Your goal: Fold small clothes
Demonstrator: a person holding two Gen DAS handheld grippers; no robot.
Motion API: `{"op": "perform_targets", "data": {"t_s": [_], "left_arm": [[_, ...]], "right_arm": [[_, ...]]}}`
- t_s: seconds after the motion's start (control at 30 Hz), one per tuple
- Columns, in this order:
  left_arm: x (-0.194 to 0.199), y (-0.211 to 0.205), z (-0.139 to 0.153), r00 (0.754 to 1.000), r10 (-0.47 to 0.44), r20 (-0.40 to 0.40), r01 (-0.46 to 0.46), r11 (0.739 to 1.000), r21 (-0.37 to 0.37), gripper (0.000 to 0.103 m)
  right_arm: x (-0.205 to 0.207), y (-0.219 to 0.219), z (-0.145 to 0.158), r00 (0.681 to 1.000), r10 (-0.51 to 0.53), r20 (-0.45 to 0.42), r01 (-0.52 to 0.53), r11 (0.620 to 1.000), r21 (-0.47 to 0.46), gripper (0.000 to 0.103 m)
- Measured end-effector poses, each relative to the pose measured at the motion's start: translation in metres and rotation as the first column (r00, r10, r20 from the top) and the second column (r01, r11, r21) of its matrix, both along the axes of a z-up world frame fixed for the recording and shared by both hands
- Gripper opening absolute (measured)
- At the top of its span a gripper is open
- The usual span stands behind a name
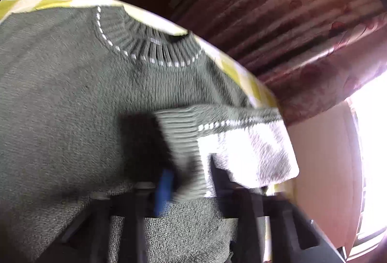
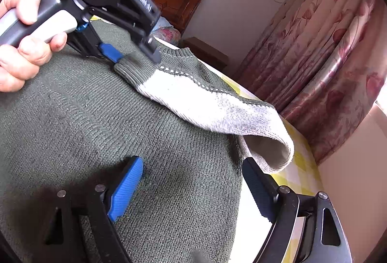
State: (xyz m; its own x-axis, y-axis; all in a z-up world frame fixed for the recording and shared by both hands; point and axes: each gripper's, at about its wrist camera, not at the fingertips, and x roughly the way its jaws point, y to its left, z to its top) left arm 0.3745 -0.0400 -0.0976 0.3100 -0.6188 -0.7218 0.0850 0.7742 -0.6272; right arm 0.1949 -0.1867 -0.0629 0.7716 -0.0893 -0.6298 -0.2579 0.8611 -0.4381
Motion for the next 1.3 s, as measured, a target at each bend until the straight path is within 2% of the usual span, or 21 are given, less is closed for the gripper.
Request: {"op": "perform_targets", "data": {"t_s": [0.07, 0.13, 0.23, 0.3, 0.4, 0.5, 0.57, 0.7, 0.8, 0.93, 1.03, 1.13, 1.2, 1.3], "left_arm": [[-0.003, -0.003, 0.004, 0.999, -0.002, 0.035, 0.001, 1.0, 0.029, 0.008], [-0.008, -0.003, 0.017, 0.997, 0.001, 0.074, -0.002, 1.0, 0.014, 0.008], [-0.016, 0.003, 0.058, 0.986, -0.001, 0.166, 0.008, 0.999, -0.043, 0.008], [-0.02, 0.009, 0.091, 0.97, -0.006, 0.245, 0.015, 0.999, -0.034, 0.008], [-0.023, 0.031, 0.128, 0.952, -0.009, 0.307, 0.014, 1.0, -0.015, 0.008], [-0.025, 0.061, 0.141, 0.947, 0.005, 0.321, -0.007, 1.0, 0.006, 0.008], [-0.027, 0.079, 0.14, 0.952, 0.027, 0.305, -0.029, 1.0, 0.0, 0.008], [-0.048, 0.116, 0.123, 0.95, 0.09, 0.299, -0.089, 0.996, -0.016, 0.008], [-0.06, 0.148, 0.092, 0.955, 0.158, 0.25, -0.15, 0.987, -0.051, 0.008], [-0.066, 0.166, 0.044, 0.97, 0.182, 0.163, -0.175, 0.983, -0.054, 0.008], [-0.069, 0.165, 0.021, 0.968, 0.195, 0.157, -0.197, 0.98, -0.003, 0.008], [-0.084, 0.169, 0.014, 0.96, 0.219, 0.172, -0.219, 0.976, -0.017, 0.008], [-0.092, 0.165, 0.009, 0.955, 0.225, 0.192, -0.233, 0.972, 0.016, 0.008], [-0.088, 0.158, 0.0, 0.964, 0.202, 0.17, -0.219, 0.972, 0.087, 0.008]], "right_arm": [[-0.004, -0.001, 0.002, 1.0, -0.003, 0.002, 0.003, 1.0, -0.001, 0.103], [-0.007, 0.0, 0.002, 1.0, -0.009, 0.008, 0.009, 1.0, -0.005, 0.103], [-0.01, -0.006, 0.006, 0.999, -0.035, 0.018, 0.034, 0.999, 0.02, 0.103], [-0.006, -0.021, 0.014, 0.997, -0.075, 0.018, 0.074, 0.994, 0.087, 0.103], [0.002, -0.062, 0.025, 0.982, -0.187, 0.001, 0.18, 0.947, 0.265, 0.103], [0.027, -0.1, 0.021, 0.94, -0.326, -0.101, 0.341, 0.875, 0.343, 0.103], [0.048, -0.112, 0.017, 0.922, -0.361, -0.144, 0.388, 0.854, 0.345, 0.103], [0.075, -0.115, 0.015, 0.915, -0.368, -0.163, 0.403, 0.852, 0.334, 0.103], [0.078, -0.112, 0.006, 0.904, -0.384, -0.189, 0.426, 0.851, 0.306, 0.103], [0.077, -0.125, 0.006, 0.899, -0.388, -0.203, 0.437, 0.829, 0.35, 0.103], [0.076, -0.121, 0.007, 0.898, -0.391, -0.201, 0.437, 0.838, 0.326, 0.103], [0.073, -0.116, 0.006, 0.897, -0.394, -0.199, 0.439, 0.842, 0.313, 0.103], [0.072, -0.119, 0.005, 0.895, -0.395, -0.207, 0.444, 0.837, 0.319, 0.103], [0.072, -0.119, 0.005, 0.893, -0.399, -0.209, 0.447, 0.838, 0.313, 0.103]]}}
